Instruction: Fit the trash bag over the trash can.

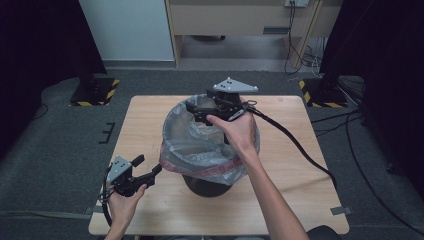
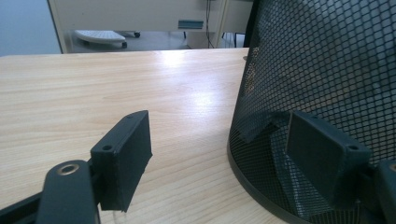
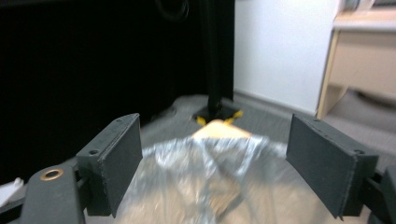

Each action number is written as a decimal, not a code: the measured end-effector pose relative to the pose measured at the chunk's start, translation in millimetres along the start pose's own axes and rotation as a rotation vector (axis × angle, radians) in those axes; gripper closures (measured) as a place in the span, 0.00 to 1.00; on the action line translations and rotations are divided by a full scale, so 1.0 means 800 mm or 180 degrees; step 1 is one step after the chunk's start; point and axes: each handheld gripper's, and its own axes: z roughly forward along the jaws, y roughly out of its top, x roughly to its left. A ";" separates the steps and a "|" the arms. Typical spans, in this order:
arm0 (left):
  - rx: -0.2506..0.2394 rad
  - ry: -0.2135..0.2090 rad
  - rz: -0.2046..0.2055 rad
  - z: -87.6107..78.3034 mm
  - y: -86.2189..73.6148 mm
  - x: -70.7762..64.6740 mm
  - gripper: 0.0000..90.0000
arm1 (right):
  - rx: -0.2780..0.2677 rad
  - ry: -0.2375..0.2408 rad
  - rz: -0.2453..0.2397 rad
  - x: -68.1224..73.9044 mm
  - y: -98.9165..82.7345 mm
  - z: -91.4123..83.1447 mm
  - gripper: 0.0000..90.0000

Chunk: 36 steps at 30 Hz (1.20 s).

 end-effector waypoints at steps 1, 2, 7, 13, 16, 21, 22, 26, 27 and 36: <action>-0.0007 0.0003 -0.0004 0.000 0.000 0.000 0.24 | -0.0086 -0.0028 -0.0012 0.000 0.002 -0.003 0.21; -0.0012 0.0001 -0.0014 0.000 0.000 0.001 0.24 | -0.0166 -0.0049 -0.0004 -0.001 0.004 -0.006 0.22; -0.0010 -0.0022 -0.0085 0.000 -0.001 0.003 0.24 | -0.0573 -0.0263 -0.0009 -0.005 0.018 -0.021 0.23; -0.0030 0.0003 -0.0108 -0.003 -0.001 0.005 0.24 | -0.0861 -0.0527 -0.0001 -0.014 0.033 -0.041 0.25; -0.0030 0.0010 -0.0119 -0.003 -0.001 0.006 0.24 | -0.0928 -0.0667 -0.0028 -0.023 0.042 -0.054 0.25; -0.0034 0.0017 -0.0119 -0.003 -0.001 0.006 0.24 | -0.1008 -0.0855 -0.0017 -0.042 0.052 -0.075 0.24; -0.0035 0.0020 -0.0122 -0.003 -0.001 0.006 0.24 | -0.1026 -0.0897 0.0015 -0.048 0.051 -0.080 0.24; -0.0040 0.0027 -0.0125 -0.004 0.000 0.007 0.24 | -0.1052 -0.1059 0.0045 -0.067 0.045 -0.095 0.24; -0.0042 0.0032 -0.0129 -0.004 0.000 0.008 0.24 | -0.1042 -0.1138 0.0077 -0.082 0.035 -0.106 0.23; -0.0004 0.0057 -0.0134 -0.001 -0.001 0.012 0.24 | -0.0718 -0.1256 0.0304 -0.136 -0.047 -0.145 0.21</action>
